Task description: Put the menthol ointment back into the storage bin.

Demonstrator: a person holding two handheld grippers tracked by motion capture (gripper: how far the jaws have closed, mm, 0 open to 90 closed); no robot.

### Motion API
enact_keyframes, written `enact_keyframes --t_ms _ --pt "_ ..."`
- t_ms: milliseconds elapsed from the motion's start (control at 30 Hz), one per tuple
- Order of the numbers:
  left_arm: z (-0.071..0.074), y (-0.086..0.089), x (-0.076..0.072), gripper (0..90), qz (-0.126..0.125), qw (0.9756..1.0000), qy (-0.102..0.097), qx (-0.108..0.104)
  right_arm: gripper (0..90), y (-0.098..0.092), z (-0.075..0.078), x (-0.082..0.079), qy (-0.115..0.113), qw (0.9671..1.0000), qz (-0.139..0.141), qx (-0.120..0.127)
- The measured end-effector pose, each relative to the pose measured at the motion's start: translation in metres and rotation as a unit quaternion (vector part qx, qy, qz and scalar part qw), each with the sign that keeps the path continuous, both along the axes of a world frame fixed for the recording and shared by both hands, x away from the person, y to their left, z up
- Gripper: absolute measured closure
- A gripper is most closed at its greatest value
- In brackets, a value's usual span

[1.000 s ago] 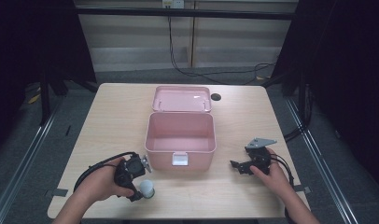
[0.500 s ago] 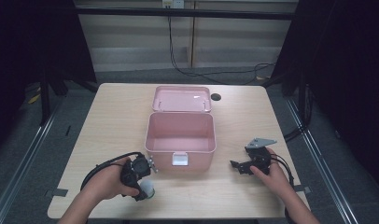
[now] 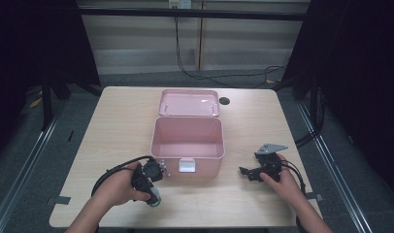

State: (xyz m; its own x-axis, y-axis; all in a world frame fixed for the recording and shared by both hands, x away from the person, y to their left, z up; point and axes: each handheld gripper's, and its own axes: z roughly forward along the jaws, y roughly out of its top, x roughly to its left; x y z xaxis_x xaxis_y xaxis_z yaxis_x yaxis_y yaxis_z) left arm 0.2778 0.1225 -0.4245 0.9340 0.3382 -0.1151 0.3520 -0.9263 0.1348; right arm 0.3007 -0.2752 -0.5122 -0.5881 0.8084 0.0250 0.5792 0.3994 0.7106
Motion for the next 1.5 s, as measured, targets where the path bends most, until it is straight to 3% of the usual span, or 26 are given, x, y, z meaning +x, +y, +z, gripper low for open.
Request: enact_keyframes --t_ms 267,400,1067,1300,1500 --pt "0.006 -0.002 0.001 50.3 0.030 0.9994 0.018 -0.002 9.4 0.000 0.000 0.000 0.000 1.0000 0.000 0.000" --pt "0.015 -0.002 0.003 50.3 0.034 0.9991 0.025 0.010 9.4 0.000 0.000 0.000 0.000 1.0000 0.000 0.000" --pt "0.077 0.003 0.024 50.4 0.064 0.9965 0.050 0.020 9.4 0.000 0.000 0.000 -0.002 1.0000 0.000 0.000" --pt "0.091 0.005 0.034 50.5 0.077 0.9952 0.057 0.021 9.4 0.000 0.000 0.000 -0.002 1.0000 0.000 0.000" --pt "0.106 0.009 0.045 50.5 0.094 0.9941 0.052 0.017 9.4 0.000 0.000 0.000 -0.002 1.0000 0.000 0.000"
